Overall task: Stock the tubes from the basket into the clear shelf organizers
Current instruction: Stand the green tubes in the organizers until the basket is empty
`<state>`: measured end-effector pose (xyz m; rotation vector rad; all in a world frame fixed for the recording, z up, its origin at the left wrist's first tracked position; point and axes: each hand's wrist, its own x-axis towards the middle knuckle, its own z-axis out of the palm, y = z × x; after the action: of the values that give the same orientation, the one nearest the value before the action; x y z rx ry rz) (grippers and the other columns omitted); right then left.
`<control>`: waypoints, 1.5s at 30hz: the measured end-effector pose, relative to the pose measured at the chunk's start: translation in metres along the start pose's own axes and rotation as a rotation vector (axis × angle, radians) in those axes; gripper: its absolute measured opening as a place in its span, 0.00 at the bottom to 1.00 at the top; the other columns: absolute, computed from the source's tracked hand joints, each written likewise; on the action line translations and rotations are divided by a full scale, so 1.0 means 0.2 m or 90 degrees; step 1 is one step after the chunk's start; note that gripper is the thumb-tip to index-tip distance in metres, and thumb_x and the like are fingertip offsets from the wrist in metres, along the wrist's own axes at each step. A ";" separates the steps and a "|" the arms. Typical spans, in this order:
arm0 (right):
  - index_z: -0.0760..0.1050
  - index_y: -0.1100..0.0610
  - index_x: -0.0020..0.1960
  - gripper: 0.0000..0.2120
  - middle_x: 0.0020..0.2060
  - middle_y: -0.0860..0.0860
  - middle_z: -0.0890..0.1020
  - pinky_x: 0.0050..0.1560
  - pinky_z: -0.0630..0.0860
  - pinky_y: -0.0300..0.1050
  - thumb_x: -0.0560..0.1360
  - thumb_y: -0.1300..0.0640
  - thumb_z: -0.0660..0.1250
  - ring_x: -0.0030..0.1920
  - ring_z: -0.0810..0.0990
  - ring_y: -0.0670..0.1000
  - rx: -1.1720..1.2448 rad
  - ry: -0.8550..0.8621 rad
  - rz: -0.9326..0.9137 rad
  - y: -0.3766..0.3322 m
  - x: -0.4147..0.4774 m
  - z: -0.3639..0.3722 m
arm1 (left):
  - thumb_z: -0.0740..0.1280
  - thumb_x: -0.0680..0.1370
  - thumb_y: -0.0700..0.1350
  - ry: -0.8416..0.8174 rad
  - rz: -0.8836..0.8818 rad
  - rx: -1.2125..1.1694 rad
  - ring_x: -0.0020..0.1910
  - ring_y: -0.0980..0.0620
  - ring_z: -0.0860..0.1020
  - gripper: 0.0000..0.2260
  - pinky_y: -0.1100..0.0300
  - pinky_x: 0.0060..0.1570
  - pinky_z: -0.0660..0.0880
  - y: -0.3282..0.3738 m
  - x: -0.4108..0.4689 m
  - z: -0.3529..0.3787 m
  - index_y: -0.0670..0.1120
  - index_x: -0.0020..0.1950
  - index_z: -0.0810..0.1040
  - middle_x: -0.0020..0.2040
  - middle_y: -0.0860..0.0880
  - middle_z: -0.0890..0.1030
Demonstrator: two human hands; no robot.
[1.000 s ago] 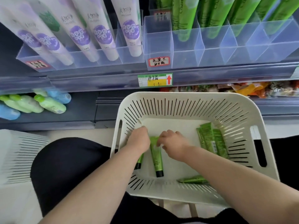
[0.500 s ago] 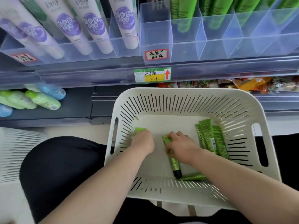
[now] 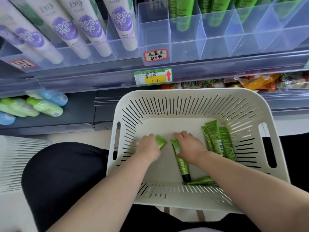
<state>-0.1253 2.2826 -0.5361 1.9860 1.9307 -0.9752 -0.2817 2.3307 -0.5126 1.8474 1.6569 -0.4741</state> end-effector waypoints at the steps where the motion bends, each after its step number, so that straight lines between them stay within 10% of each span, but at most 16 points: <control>1: 0.57 0.56 0.74 0.39 0.65 0.56 0.65 0.62 0.71 0.51 0.69 0.53 0.73 0.63 0.69 0.57 0.004 -0.003 0.016 -0.01 0.00 -0.01 | 0.66 0.76 0.39 0.008 0.003 -0.014 0.60 0.44 0.73 0.19 0.56 0.53 0.70 0.00 0.00 -0.01 0.42 0.66 0.69 0.62 0.43 0.72; 12: 0.71 0.52 0.55 0.13 0.50 0.53 0.78 0.40 0.76 0.46 0.73 0.59 0.70 0.45 0.77 0.54 0.231 0.023 0.044 0.05 -0.12 -0.21 | 0.67 0.77 0.43 0.059 0.126 0.098 0.56 0.44 0.74 0.16 0.49 0.53 0.74 0.02 0.07 0.03 0.43 0.63 0.71 0.58 0.44 0.75; 25: 0.78 0.49 0.53 0.09 0.48 0.46 0.79 0.49 0.77 0.49 0.74 0.60 0.66 0.49 0.77 0.49 0.229 0.232 -0.040 0.06 -0.28 -0.36 | 0.65 0.75 0.38 0.011 0.129 0.163 0.51 0.44 0.74 0.09 0.56 0.42 0.70 0.09 0.06 0.04 0.44 0.55 0.75 0.53 0.44 0.73; 34: 0.78 0.48 0.54 0.10 0.48 0.45 0.82 0.49 0.76 0.47 0.74 0.58 0.65 0.49 0.79 0.50 0.205 0.363 -0.035 0.02 -0.40 -0.52 | 0.67 0.76 0.45 0.236 0.242 -0.110 0.38 0.53 0.76 0.04 0.60 0.33 0.69 0.16 -0.11 -0.27 0.52 0.42 0.74 0.37 0.55 0.77; 45: 0.77 0.49 0.55 0.11 0.48 0.48 0.82 0.48 0.75 0.49 0.75 0.58 0.65 0.51 0.77 0.53 0.151 0.563 -0.077 -0.05 -0.68 -0.93 | 0.67 0.77 0.46 0.446 0.357 -0.274 0.45 0.51 0.77 0.06 0.58 0.42 0.71 0.34 -0.44 -0.74 0.51 0.54 0.77 0.46 0.53 0.80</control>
<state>-0.0673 2.2798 -0.3134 2.7773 2.4443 -0.3465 -0.2470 2.3556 -0.3324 2.1210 1.3639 0.7834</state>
